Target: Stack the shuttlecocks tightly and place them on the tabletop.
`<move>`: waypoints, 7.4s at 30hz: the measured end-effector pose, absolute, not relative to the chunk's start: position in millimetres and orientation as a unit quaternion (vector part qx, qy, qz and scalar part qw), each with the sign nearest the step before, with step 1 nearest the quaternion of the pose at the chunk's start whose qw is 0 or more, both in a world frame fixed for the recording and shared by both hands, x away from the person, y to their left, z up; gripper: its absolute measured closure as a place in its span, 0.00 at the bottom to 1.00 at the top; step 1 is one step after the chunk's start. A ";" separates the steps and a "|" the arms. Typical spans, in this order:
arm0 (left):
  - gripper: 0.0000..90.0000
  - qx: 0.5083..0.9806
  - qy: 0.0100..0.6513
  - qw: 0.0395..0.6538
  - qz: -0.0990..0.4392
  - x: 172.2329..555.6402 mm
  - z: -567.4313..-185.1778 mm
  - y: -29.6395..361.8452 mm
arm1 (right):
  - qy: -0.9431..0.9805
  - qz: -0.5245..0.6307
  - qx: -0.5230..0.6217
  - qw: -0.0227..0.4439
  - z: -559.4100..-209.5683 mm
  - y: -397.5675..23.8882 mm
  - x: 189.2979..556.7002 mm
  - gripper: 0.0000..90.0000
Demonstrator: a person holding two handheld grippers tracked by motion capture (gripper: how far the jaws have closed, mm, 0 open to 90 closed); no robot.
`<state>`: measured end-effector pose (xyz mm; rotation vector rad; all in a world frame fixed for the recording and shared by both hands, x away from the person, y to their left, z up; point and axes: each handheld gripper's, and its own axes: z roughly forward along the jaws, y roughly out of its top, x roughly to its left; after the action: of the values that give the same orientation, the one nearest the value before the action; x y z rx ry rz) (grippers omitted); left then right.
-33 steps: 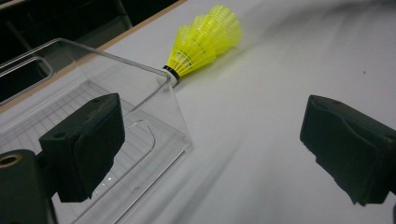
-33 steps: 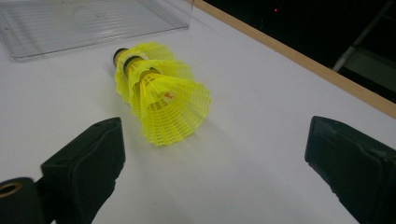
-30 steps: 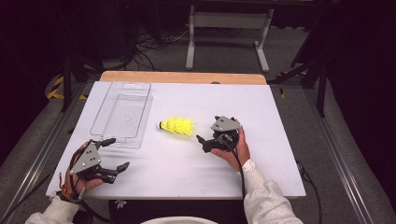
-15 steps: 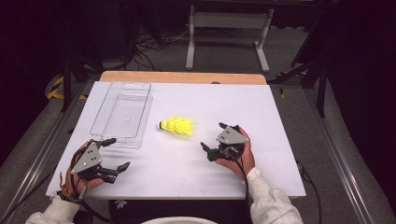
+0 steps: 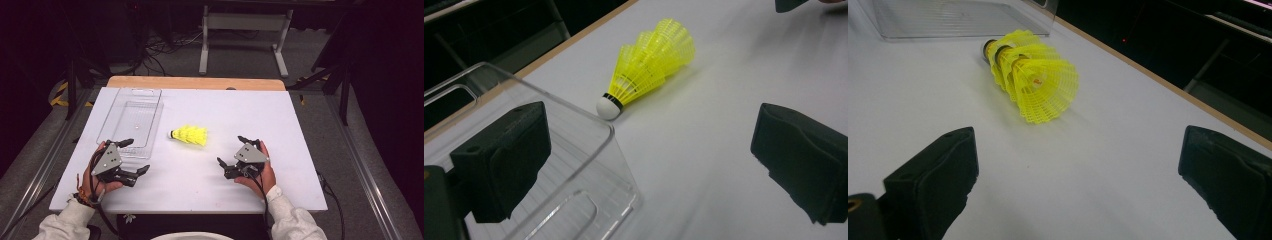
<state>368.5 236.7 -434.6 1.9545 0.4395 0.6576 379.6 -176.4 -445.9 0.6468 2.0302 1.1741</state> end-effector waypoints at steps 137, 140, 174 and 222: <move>0.07 0.798 0.176 0.524 0.240 377.8 -435.2 220.1 | 0.824 0.407 0.325 0.222 -450.5 -47.9 468.4 0.96; 0.07 0.797 0.178 0.523 0.244 377.6 -435.2 222.6 | 0.824 0.409 0.321 0.224 -447.8 -48.8 467.1 0.97; 0.07 0.783 0.209 0.521 0.269 376.7 -432.8 248.7 | 0.813 0.438 0.299 0.240 -426.2 -56.5 461.8 0.97; 0.07 0.777 0.215 0.524 0.275 380.0 -431.8 257.9 | 0.806 0.480 0.261 0.229 -395.5 -39.3 452.0 0.97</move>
<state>380.0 257.9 -431.8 1.8600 0.5157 0.6585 452.0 -39.3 -395.5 0.7196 2.2177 1.3212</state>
